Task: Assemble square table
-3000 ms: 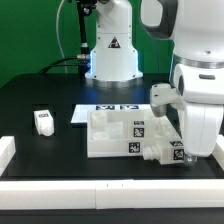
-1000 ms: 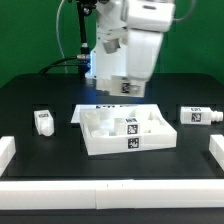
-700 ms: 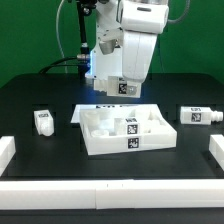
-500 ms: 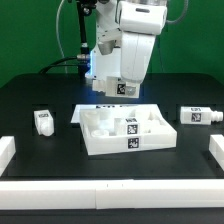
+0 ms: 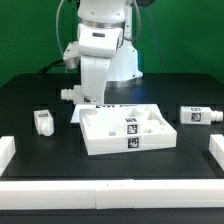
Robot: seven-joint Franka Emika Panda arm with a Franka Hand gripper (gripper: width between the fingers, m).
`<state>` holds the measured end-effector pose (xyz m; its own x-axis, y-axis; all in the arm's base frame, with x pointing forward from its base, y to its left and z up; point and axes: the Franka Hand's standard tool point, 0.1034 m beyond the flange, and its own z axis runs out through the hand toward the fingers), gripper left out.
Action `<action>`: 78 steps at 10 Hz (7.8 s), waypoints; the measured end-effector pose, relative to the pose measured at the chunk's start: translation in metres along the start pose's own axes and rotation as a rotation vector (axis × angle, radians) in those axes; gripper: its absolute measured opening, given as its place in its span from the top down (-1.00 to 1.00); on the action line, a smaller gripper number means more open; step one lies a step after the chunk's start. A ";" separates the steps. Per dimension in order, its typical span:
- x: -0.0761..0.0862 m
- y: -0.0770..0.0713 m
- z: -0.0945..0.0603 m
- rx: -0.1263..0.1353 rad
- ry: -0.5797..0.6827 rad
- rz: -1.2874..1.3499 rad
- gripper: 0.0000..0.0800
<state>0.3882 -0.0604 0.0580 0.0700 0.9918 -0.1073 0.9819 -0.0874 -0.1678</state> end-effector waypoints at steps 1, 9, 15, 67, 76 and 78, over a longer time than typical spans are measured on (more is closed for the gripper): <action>0.000 0.000 0.001 0.002 0.000 0.001 0.28; -0.061 -0.033 0.047 0.084 0.037 -0.022 0.28; -0.064 -0.031 0.062 0.110 0.045 -0.023 -0.37; 0.014 0.184 0.011 0.009 0.335 1.586 0.86; 0.057 0.203 0.003 -0.021 0.290 1.514 0.86; 0.057 0.203 0.003 -0.020 0.291 1.514 0.33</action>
Offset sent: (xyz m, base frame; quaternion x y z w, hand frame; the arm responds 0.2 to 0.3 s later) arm -0.0491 -0.0718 -0.0143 0.0164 0.0073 -0.0589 0.9981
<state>0.5908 -0.0219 0.0147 0.9989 -0.0374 0.0295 -0.0353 -0.9970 -0.0683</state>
